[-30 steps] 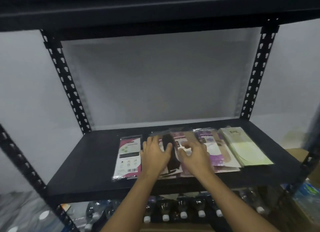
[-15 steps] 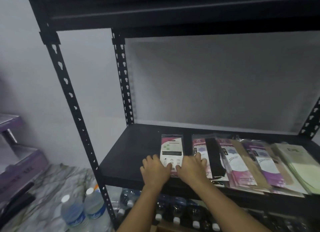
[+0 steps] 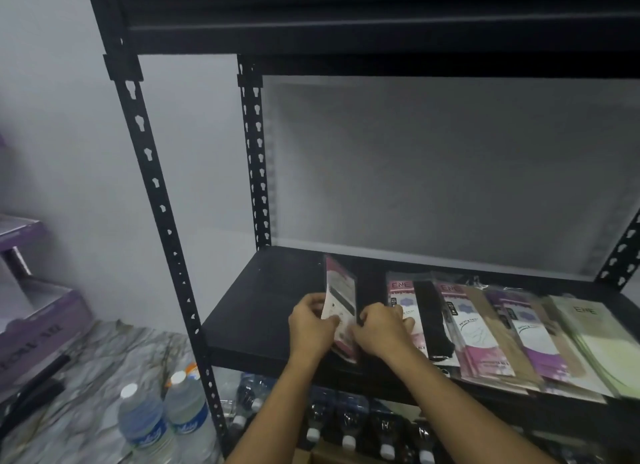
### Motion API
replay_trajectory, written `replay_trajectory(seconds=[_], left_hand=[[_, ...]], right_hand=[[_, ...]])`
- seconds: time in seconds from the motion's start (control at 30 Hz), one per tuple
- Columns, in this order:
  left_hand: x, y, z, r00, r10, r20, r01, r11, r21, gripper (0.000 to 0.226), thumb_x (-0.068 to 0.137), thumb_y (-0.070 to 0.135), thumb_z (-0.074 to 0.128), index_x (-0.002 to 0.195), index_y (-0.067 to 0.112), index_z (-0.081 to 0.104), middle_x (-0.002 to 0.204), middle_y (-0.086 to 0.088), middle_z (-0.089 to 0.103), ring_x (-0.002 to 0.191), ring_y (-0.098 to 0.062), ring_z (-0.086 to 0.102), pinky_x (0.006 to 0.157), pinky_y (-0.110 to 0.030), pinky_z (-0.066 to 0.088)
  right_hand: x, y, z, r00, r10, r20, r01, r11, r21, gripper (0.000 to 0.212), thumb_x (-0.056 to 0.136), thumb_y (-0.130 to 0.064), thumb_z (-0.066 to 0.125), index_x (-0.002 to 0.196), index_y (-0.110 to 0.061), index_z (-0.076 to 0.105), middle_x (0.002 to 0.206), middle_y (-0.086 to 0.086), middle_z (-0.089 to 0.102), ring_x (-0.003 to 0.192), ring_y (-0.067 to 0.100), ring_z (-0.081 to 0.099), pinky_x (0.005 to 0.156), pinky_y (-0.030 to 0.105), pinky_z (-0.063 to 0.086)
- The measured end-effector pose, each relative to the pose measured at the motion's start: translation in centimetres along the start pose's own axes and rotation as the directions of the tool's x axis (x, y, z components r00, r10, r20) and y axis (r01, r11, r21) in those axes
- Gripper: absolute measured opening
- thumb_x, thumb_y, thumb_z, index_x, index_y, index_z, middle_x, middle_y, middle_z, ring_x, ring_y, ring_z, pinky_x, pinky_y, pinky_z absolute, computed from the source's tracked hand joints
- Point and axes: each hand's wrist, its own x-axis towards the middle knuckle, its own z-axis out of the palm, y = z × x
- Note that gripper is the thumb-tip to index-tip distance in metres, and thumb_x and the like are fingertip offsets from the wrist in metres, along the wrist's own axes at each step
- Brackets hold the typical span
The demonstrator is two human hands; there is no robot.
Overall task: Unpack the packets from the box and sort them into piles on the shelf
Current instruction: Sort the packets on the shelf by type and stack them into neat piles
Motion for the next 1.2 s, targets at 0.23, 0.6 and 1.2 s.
replay_trajectory(seconds=[0.23,0.6,1.2], left_hand=[[-1.7,2.5,-2.1,0.867,0.489,-0.093,-0.454,0.854,0.255,0.045,0.08,-0.012,0.061,0.107,0.024,0.068,0.099,0.016,0.055,0.094,0.001,0.054,0.083,-0.011,0.048],[-6.3,0.7,-4.0,0.778,0.611,0.147,-0.628,0.746,0.223,0.043,0.082,0.05,0.066,0.122,0.042,0.055,0.114,0.025,0.047,0.109,0.0,0.046,0.089,-0.013,0.04],[-5.2,3.2,-3.8,0.973,0.131,0.191,-0.038,0.904,-0.426,0.028,0.086,0.005,0.069,0.112,0.016,0.066,0.087,-0.001,0.075,0.078,-0.015,0.074,0.06,-0.018,0.056]], right_hand=[[-1.3,-2.6,-4.4,0.997,-0.021,-0.08,0.072,0.694,0.716,0.029,0.089,-0.04,0.06,0.107,-0.017,0.066,0.102,-0.003,0.069,0.093,0.011,0.062,0.085,0.03,0.051],[-2.3,-1.6,-4.7,0.975,0.216,-0.054,-0.022,0.335,0.942,0.006,0.089,-0.013,0.062,0.094,-0.014,0.064,0.096,0.008,0.07,0.091,0.025,0.068,0.09,0.048,0.053],[-4.3,3.1,-5.3,0.997,0.019,-0.075,0.069,0.225,0.972,0.029,0.082,-0.007,0.069,0.107,-0.021,0.064,0.1,0.003,0.072,0.091,0.02,0.071,0.081,0.037,0.056]])
